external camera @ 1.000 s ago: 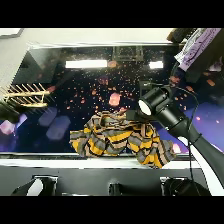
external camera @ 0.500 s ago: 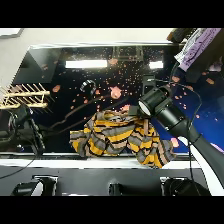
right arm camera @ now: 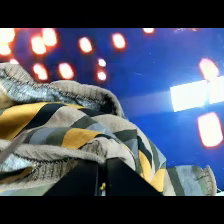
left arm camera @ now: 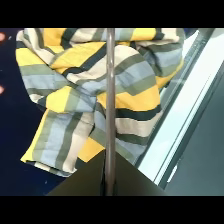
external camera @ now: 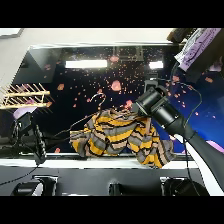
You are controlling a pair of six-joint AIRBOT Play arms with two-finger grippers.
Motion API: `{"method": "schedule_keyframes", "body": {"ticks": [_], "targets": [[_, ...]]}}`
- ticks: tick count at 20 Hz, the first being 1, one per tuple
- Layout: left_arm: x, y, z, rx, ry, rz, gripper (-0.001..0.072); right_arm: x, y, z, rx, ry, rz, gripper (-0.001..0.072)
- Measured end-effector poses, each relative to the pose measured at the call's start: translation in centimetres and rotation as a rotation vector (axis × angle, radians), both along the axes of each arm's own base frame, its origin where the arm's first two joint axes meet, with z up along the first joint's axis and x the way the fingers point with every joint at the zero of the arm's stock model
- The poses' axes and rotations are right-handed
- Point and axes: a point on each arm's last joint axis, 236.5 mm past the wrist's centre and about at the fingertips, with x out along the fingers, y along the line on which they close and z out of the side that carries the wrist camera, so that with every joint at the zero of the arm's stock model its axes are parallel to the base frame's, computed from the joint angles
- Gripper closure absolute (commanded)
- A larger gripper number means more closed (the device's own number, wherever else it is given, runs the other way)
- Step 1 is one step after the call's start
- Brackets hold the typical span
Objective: Fold the clothes and pants, and hang the long-sleeved shirts on hangers.
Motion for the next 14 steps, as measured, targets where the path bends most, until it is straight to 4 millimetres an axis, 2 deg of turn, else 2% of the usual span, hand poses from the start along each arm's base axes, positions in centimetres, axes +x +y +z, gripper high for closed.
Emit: {"method": "schedule_keyframes", "body": {"ticks": [5, 14], "targets": [[-0.61, 0.25, -0.21, 0.012, 0.018, -0.003, 0.0691, 0.52, -0.94, -0.09, -0.037, -0.021, -0.044, 0.0686], [-0.69, 0.31, -0.34, 0.018, 0.022, -0.01, 0.0691, 1.03, -0.83, 0.0, -0.024, -0.048, -0.065, 0.0687]]}}
